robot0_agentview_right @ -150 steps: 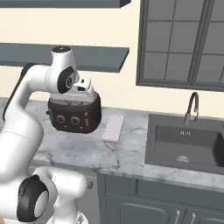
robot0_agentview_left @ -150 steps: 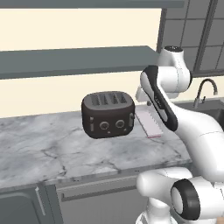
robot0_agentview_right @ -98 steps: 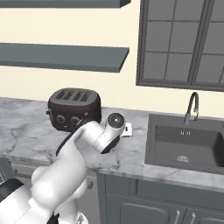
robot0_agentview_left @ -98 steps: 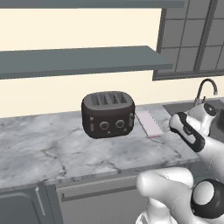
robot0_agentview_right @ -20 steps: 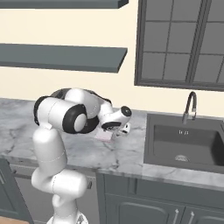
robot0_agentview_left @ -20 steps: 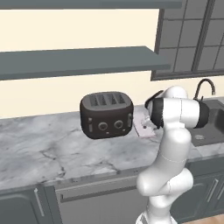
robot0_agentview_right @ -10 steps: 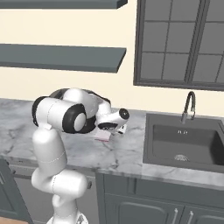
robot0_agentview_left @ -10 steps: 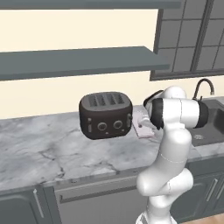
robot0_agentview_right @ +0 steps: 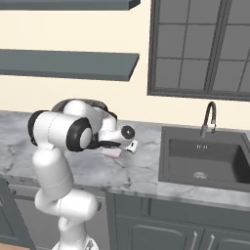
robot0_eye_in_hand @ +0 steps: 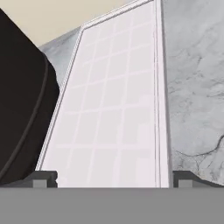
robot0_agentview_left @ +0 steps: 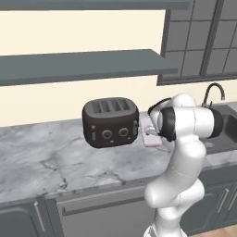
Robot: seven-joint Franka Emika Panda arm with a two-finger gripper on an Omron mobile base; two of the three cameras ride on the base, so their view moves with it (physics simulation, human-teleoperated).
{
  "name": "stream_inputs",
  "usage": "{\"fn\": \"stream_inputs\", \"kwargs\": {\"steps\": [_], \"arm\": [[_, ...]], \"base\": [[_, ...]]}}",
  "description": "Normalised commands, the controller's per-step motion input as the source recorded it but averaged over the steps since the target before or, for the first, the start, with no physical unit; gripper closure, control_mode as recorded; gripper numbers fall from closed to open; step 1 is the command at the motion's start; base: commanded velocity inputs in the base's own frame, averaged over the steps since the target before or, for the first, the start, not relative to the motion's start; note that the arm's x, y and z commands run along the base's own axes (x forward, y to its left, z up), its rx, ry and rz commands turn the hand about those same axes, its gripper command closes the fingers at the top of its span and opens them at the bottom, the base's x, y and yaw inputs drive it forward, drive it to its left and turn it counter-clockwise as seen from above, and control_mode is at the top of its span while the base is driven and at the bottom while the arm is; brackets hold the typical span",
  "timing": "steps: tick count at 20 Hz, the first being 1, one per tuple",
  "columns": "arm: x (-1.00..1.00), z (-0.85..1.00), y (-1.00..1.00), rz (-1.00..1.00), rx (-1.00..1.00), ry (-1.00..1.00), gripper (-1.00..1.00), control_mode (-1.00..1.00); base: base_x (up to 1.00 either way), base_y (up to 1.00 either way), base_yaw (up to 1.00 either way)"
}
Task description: The ice cube tray has been filled with water. Take the tray and place it in the freezer to make ice. Close the freezer door after placing the tray.
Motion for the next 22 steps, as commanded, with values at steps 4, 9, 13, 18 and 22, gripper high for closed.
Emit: {"fn": "stream_inputs", "kwargs": {"steps": [4, 9, 13, 18, 22], "arm": [[-0.07, 0.04, 0.43, 0.0, 0.22, 0.2, 1.0, -1.0], [-0.26, 0.2, 0.01, 0.0, 0.33, 0.16, 1.0, -1.0], [-0.44, 0.5, -0.1, 0.0, 0.37, 0.09, 1.0, -1.0], [-0.45, 0.26, -0.02, -0.03, 0.14, -0.03, 1.0, -1.0], [-0.37, 0.37, 0.0, -0.07, 0.05, 0.0, 1.0, -1.0]], "base": [[0.0, 0.0, 0.0], [0.0, 0.0, 0.0], [0.0, 0.0, 0.0], [0.0, 0.0, 0.0], [0.0, 0.0, 0.0]]}}
